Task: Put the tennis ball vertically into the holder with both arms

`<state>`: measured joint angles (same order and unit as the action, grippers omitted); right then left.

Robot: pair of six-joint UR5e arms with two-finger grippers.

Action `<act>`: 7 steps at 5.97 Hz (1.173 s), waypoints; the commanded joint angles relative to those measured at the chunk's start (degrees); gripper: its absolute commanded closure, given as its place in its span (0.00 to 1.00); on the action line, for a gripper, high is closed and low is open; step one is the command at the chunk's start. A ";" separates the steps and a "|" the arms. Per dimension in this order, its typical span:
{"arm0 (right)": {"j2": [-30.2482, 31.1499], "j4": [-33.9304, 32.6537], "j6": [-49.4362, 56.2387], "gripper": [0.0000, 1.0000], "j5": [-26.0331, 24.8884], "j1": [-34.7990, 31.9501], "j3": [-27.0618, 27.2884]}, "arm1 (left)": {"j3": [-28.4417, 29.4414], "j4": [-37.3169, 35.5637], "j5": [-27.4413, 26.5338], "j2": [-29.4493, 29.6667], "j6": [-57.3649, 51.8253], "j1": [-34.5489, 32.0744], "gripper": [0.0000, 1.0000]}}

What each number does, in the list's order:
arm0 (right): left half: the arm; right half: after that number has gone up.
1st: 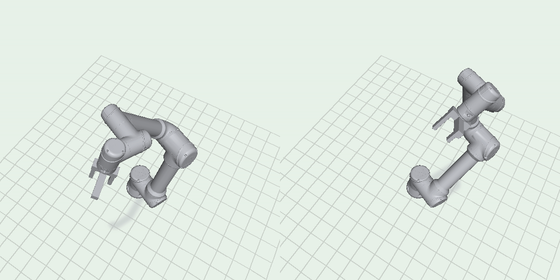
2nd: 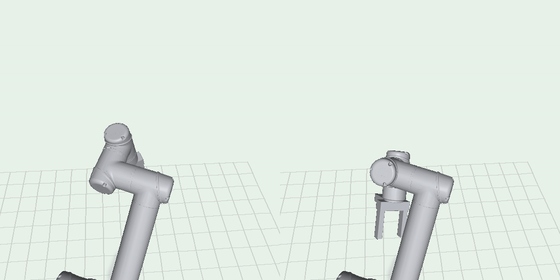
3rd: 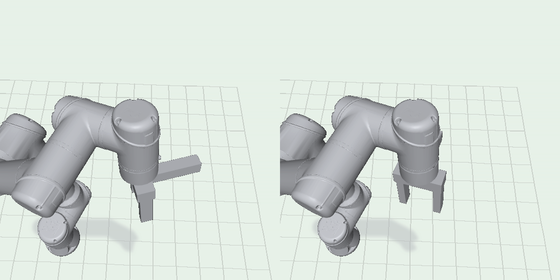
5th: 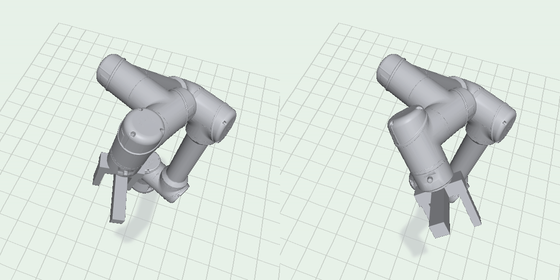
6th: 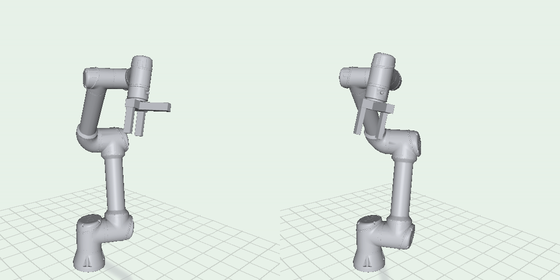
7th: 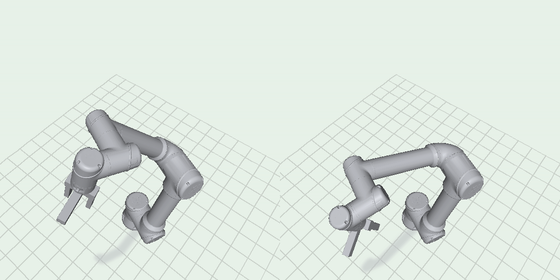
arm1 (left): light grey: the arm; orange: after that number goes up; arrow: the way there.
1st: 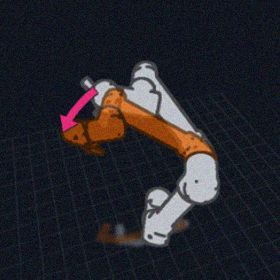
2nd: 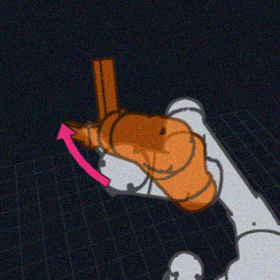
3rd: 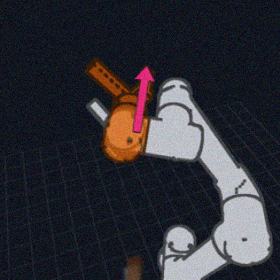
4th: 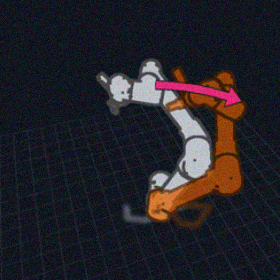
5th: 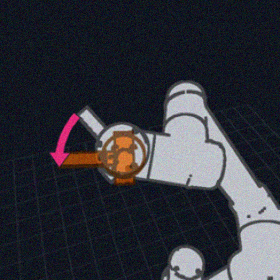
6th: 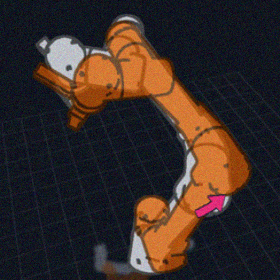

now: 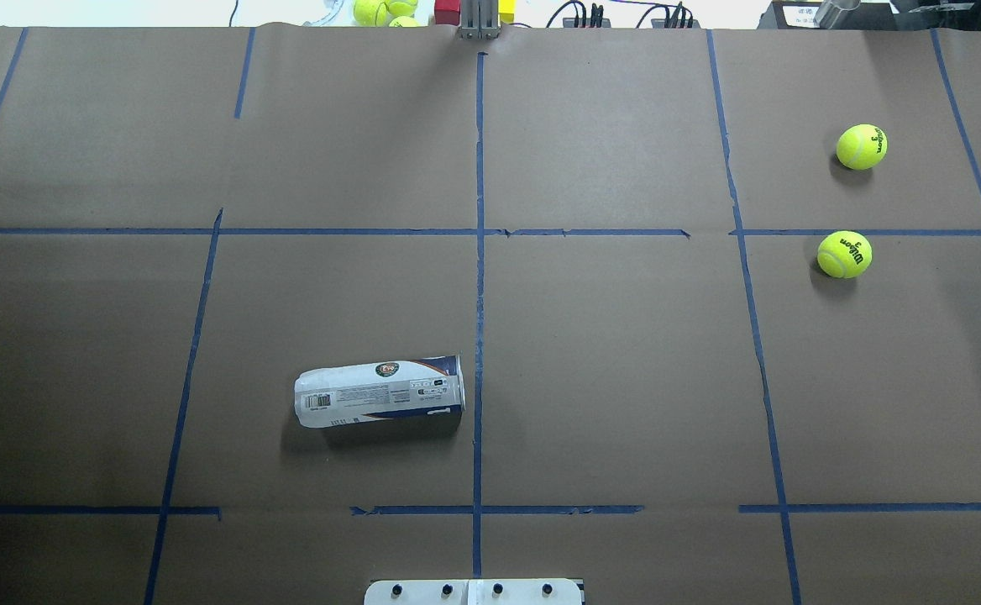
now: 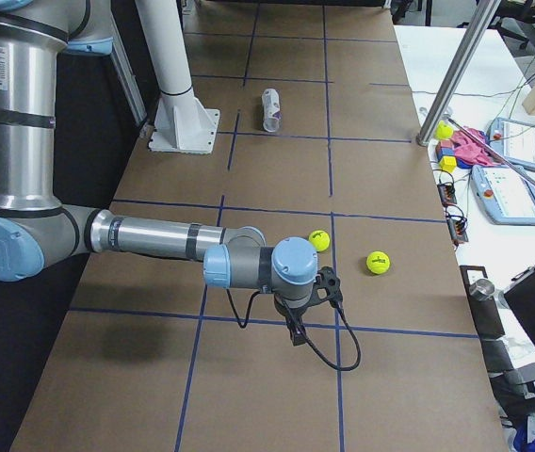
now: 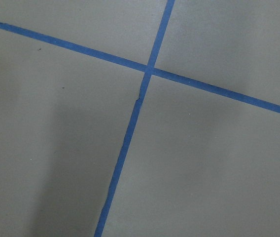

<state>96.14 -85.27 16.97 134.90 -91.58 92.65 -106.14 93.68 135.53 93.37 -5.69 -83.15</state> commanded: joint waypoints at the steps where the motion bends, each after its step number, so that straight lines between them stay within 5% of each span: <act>1: 0.01 0.02 0.00 0.00 0.01 0.00 -0.02 | -3.97 7.64 -0.44 6.33 0.94 9.61 0.00; 3: 0.10 0.02 0.00 0.00 0.62 0.00 -0.10 | -3.03 7.57 -0.80 18.36 4.71 22.61 0.00; 4: 0.10 0.02 0.00 0.00 0.71 0.00 -0.19 | -3.46 6.79 -7.32 21.47 4.90 27.91 0.00; 7: 0.10 0.02 0.00 0.00 0.80 0.00 -0.28 | -3.99 -17.03 -22.81 35.77 4.11 43.56 0.00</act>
<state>96.24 -85.25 16.96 135.69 -91.58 92.40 -110.09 85.37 117.15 123.95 -1.32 -44.09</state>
